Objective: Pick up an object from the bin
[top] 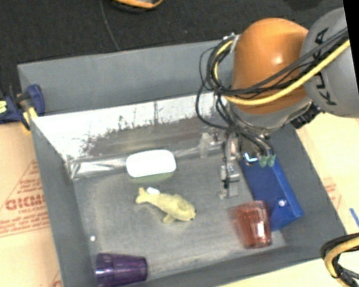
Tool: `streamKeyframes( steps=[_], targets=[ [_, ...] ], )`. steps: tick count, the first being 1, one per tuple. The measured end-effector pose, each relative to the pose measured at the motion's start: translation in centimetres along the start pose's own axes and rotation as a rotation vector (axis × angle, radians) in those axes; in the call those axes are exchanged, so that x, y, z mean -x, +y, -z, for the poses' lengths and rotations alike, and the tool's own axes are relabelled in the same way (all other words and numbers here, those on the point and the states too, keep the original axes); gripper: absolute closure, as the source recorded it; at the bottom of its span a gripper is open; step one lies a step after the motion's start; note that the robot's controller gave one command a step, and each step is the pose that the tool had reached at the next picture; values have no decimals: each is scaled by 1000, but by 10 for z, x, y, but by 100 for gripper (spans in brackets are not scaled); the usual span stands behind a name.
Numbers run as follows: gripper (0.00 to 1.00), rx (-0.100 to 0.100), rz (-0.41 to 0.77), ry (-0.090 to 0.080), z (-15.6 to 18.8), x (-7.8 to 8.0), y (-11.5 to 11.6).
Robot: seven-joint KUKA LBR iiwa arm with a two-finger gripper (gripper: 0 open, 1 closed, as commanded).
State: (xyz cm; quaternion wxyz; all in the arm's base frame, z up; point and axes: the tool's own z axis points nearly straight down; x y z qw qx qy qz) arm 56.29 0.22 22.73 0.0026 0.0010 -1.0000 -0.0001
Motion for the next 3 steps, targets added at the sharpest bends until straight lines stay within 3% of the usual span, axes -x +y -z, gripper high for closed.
streamKeyframes(
  steps=[1,2,3],
  targets=[
    [0,0,0,-7,4,1,0],
    [0,0,1,-20,-24,11,9],
    [0,-2,101,-26,-101,48,24]
  ],
)
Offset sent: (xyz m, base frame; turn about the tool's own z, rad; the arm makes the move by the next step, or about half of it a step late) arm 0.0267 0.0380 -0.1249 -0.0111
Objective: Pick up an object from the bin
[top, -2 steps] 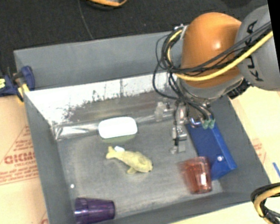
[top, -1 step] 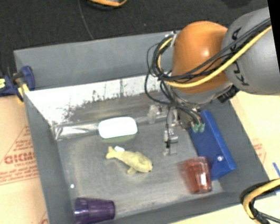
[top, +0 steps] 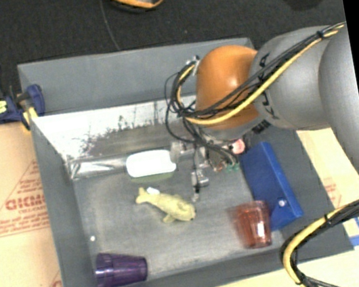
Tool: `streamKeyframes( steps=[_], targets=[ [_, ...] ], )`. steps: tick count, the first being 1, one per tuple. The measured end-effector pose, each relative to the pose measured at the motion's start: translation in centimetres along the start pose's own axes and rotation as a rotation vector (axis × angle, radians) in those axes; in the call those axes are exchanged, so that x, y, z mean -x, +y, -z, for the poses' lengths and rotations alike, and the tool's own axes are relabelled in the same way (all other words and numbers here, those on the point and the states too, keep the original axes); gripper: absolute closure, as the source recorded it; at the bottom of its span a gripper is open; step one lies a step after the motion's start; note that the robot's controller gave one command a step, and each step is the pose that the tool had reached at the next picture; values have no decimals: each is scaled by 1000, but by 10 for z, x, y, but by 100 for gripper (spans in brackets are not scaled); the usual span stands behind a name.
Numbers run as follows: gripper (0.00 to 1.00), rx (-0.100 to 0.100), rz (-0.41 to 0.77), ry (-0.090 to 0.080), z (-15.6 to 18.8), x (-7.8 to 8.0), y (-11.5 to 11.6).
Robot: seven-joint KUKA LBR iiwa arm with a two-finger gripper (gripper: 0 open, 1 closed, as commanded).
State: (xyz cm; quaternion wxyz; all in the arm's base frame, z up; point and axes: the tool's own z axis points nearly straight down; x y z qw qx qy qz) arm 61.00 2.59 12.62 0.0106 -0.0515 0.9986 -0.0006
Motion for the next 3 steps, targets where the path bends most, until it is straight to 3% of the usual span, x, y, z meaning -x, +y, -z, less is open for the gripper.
streamKeyframes(
  steps=[1,2,3],
  targets=[
    [0,2,13,6,-3,-57,18],
    [0,2,-66,5,-16,-55,24],
    [0,1,-18,5,-29,-59,26]
  ],
)
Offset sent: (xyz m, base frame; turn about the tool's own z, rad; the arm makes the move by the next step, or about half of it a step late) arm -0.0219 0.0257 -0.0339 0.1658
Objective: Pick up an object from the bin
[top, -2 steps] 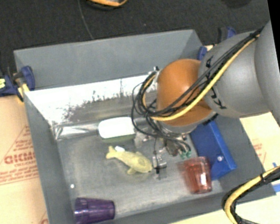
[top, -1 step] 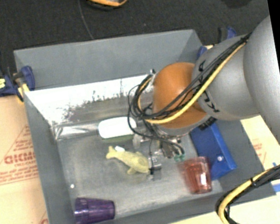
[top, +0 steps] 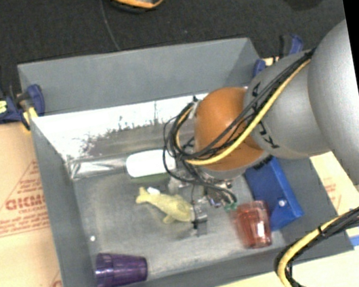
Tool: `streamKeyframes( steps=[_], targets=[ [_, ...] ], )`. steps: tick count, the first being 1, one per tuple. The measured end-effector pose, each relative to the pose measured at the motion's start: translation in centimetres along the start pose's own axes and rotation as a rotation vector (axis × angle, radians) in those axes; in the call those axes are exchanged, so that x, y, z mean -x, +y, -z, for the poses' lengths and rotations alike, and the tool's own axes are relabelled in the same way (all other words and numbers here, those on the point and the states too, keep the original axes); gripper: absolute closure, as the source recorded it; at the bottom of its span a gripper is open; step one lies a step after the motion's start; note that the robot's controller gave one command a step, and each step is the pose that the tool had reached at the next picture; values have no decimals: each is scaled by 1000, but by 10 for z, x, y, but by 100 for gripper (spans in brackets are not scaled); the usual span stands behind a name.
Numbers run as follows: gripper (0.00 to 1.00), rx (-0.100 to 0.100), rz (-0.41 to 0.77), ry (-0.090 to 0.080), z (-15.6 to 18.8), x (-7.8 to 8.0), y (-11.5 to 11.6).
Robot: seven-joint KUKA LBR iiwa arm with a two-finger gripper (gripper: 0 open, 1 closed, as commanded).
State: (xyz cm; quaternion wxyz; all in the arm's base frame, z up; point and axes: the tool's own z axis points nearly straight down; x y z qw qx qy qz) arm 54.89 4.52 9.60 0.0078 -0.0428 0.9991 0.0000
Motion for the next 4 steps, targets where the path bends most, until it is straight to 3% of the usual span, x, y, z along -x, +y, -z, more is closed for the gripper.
streamKeyframes(
  steps=[1,2,3,4],
  targets=[
    [100,1,-55,-8,-26,16,-6],
    [100,1,-55,-8,-26,16,-6],
    [100,2,-70,-5,53,32,-19],
    [100,0,-55,-2,129,37,-14]
  ],
)
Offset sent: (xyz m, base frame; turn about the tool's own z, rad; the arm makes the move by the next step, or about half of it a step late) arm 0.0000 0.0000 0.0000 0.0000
